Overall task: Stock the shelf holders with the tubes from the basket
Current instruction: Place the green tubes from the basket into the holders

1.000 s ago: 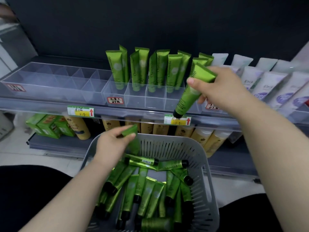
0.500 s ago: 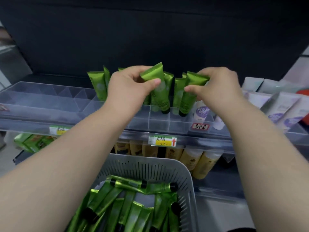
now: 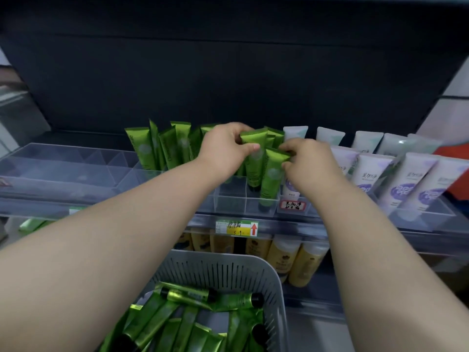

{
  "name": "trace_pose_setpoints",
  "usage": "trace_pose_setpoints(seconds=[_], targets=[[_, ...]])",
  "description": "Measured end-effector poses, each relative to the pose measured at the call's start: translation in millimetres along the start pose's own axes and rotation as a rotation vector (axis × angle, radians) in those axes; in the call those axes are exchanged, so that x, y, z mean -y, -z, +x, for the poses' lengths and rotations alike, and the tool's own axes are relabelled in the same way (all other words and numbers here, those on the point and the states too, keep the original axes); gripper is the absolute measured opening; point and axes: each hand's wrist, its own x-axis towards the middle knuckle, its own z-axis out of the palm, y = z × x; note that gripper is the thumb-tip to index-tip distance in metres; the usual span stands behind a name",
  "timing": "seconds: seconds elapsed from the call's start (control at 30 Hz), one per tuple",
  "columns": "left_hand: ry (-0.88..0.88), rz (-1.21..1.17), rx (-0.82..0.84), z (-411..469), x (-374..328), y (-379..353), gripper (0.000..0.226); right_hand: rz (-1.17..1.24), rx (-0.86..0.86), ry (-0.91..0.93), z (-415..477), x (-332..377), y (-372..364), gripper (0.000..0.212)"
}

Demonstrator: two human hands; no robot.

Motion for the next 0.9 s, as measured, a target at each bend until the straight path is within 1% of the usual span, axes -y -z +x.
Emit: trace_pose_setpoints(seconds=[0.13, 0.23, 0.4, 0.5, 0.67, 0.77, 0.9], targets=[[0.007, 0.131, 0.15, 7, 11, -13, 0.035, 0.032, -0.008, 0.019, -3, 1, 0, 0.041], [0.022, 0.153, 0.137, 10, 16, -14, 0.038, 0.034, -0.01, 0.026, -4, 1, -1, 0.04], [0.04, 0.106, 0.105, 11, 17, -14, 0.032, 0.044, -0.025, 0.038, -7, 3, -2, 0.027], [0.032, 0.089, 0.111, 12, 15, -16, 0.032, 0.015, -0.028, 0.041, -8, 3, 0, 0.024], [0.038, 0.04, 0.132, 15, 14, -15, 0.03, -0.017, -0.033, 0.011, -8, 4, 2, 0.021], [0.032, 0.026, 0.189, 15, 17, -14, 0.03, -0.006, -0.044, -0.001, -7, 5, 2, 0.02], [0.009, 0.059, 0.203, 15, 15, -11, 0.034, -0.013, -0.056, -0.01, -7, 7, 3, 0.025]])
